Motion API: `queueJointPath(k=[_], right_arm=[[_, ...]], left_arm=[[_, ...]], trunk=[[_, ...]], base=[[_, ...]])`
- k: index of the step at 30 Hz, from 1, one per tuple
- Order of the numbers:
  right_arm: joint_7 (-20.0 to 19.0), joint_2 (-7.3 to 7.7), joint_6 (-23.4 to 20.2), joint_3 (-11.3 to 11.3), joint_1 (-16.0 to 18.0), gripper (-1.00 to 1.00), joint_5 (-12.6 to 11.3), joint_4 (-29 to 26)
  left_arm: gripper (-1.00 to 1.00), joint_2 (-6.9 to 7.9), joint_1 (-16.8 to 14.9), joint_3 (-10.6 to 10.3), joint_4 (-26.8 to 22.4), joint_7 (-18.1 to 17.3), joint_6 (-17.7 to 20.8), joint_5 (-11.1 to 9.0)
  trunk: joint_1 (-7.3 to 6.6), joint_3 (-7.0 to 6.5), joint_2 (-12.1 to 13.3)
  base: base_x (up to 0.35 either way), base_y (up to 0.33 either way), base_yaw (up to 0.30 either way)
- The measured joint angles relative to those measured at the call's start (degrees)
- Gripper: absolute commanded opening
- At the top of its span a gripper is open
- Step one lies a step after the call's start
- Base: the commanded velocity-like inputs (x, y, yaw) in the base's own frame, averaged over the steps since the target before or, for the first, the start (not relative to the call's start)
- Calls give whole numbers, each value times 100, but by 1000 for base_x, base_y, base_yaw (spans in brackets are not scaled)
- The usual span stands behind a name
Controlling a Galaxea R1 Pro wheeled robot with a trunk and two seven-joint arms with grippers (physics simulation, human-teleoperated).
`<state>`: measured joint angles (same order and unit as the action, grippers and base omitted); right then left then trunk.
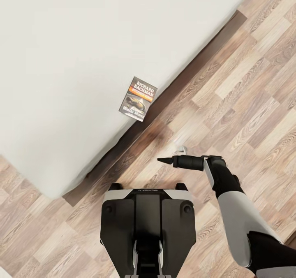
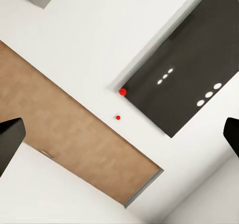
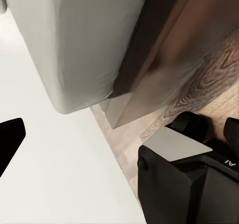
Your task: In the bedroom, move the book from the bed onto either nightstand, and place the two sandals side by side next to the bed.
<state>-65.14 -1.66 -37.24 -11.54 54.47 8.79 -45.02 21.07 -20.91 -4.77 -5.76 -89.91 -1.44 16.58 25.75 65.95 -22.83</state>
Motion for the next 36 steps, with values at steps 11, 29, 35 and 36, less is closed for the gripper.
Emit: queueJointPath(k=[11, 29, 35, 36], right_arm=[[167, -165, 15, 36, 336, 100, -11, -1], [361, -120, 14, -18, 519, 100, -6, 4], [718, -110, 2, -54, 518, 100, -21, -5], [762, -109, 2, -55, 516, 100, -22, -11]], left_arm=[[100, -2, -1, 4, 1, 1, 4, 0], [100, -7, -1, 4, 1, 1, 8, 0], [100, -8, -1, 3, 1, 1, 8, 1], [100, -8, -1, 3, 1, 1, 8, 0]], trunk=[[0, 0, 0], [0, 0, 0], [0, 0, 0], [0, 0, 0]], base=[[-6, 65, 0], [0, 12, 0], [0, 0, 0], [0, 0, 0]])
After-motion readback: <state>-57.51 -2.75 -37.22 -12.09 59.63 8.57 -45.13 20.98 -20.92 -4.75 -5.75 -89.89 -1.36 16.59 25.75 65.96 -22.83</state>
